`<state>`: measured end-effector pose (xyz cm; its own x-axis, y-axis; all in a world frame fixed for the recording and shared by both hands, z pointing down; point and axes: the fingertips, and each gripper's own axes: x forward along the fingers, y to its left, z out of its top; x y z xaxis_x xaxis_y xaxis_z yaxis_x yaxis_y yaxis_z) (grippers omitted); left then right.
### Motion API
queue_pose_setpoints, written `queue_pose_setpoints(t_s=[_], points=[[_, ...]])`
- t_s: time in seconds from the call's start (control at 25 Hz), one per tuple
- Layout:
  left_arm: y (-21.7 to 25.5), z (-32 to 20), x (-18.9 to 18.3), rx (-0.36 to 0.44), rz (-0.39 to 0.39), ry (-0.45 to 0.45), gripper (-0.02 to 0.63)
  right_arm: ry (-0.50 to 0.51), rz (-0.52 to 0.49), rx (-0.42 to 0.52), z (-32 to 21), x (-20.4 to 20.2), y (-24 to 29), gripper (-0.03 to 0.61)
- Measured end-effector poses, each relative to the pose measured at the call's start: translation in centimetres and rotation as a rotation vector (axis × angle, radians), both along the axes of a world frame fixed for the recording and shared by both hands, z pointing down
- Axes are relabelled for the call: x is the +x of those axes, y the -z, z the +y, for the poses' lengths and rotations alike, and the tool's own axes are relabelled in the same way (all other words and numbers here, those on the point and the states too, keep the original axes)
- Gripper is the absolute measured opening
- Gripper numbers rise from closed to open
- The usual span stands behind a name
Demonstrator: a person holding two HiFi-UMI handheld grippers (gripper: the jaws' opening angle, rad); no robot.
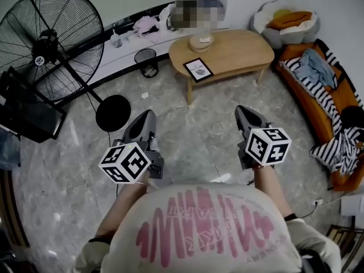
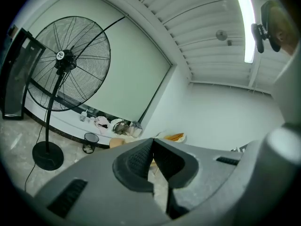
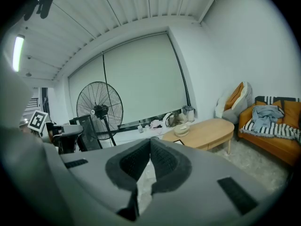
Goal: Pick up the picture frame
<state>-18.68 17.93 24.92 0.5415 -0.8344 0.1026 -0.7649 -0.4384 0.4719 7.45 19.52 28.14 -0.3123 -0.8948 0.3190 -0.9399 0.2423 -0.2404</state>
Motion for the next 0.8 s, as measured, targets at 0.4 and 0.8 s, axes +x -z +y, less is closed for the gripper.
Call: queue_pose_setpoints(t_s=[0.4, 0.8], points=[[-5.1, -4.7, -0.3, -0.116, -0.015, 0.022, 0.003, 0.027, 0.009, -0.120, -6.0, 0.2, -5.3, 0.005], [-5.6, -18.7, 1.3, -0.116, -0.008, 0.113, 0.003, 0.080, -0.018, -0.173, -22.1, 2.8, -8.6, 0.005]])
